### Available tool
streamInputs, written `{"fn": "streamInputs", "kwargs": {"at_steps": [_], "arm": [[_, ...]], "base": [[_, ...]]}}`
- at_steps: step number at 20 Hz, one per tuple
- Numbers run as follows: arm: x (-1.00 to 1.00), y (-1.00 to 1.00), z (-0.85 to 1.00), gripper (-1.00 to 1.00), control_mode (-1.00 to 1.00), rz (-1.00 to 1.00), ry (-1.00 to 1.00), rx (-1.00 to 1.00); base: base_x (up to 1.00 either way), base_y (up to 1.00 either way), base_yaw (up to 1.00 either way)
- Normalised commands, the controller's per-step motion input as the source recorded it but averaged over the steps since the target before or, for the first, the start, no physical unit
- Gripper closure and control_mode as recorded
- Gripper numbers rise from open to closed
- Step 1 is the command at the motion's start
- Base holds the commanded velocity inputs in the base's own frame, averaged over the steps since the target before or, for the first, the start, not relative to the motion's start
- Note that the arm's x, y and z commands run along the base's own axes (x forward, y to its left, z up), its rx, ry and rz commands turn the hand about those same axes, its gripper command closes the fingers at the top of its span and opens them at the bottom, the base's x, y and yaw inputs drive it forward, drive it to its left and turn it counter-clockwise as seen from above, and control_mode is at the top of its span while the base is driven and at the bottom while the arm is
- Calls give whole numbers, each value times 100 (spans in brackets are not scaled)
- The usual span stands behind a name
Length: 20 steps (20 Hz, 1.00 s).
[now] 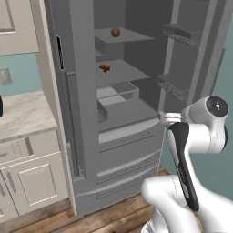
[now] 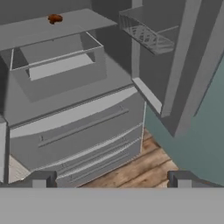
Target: Pick the egg and butter from the fridge and place them by the bowl for mixing.
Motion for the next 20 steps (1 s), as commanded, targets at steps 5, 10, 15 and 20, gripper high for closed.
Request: {"fn": "streamInputs", "kwargs": {"at_steps": [5, 10, 15, 20], "arm": [[0, 0, 0, -100, 100, 0, 0, 0], [0, 0, 0, -100, 100, 0, 0, 0], [0, 0, 0, -100, 100, 0, 0, 0], [0, 0, 0, -100, 100, 0, 0, 0]], "base": [[6, -25, 42], [25, -33, 41], [27, -43, 21], [21, -35, 7]]}}
